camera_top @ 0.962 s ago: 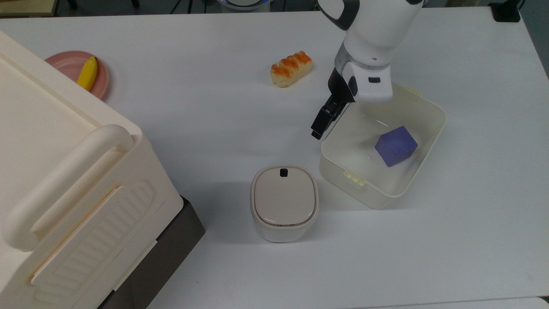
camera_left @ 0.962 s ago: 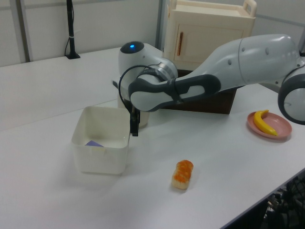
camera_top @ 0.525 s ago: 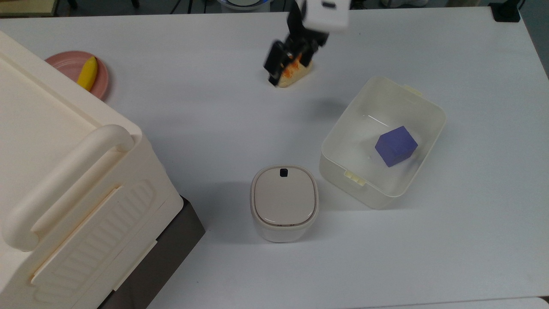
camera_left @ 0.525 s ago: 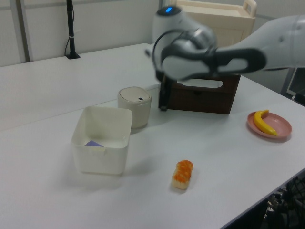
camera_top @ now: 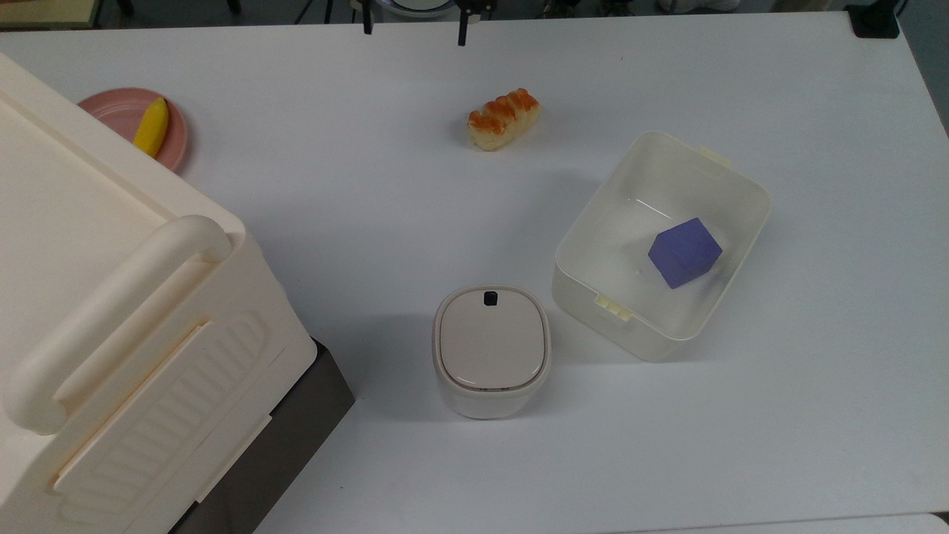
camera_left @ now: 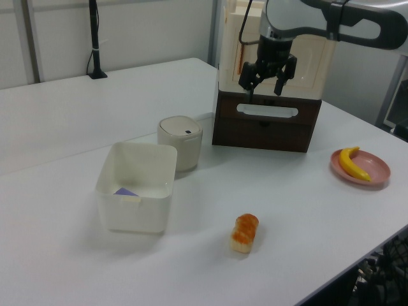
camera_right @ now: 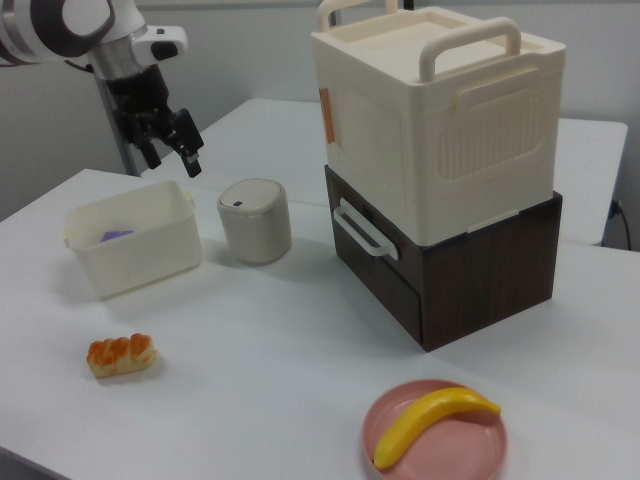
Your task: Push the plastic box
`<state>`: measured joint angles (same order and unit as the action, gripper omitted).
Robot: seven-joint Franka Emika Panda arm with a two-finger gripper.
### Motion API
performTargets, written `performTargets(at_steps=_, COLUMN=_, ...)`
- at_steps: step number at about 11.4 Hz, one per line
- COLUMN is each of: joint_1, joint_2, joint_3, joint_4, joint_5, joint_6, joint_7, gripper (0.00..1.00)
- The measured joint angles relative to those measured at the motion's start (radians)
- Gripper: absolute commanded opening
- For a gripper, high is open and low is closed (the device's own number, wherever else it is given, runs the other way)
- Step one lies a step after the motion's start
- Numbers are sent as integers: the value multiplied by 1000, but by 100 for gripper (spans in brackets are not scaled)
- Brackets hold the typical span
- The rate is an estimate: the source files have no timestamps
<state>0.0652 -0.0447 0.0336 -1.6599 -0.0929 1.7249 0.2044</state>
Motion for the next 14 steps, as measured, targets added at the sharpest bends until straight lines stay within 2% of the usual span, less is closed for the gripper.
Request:
performTargets(at_steps=3, joint_1=1, joint_2=0, joint_3=-84, joint_4=6, joint_5=9, joint_6=0, joint_7=38, gripper=100)
performTargets(at_steps=4, joint_1=-1, joint_2=0, joint_3=-95, joint_4=6, joint_5=31, joint_6=0, joint_7=19, gripper=100)
performTargets(at_steps=7, joint_1=-20, joint_2=0, joint_3=-99, joint_4=8, joint_5=82, joint_6=0, joint_7=-3, gripper=100)
performTargets(at_steps=14, joint_1=-30, joint_2=6, joint_3=-80, joint_4=8, joint_5=84, joint_6=0, joint_7=-4, gripper=100)
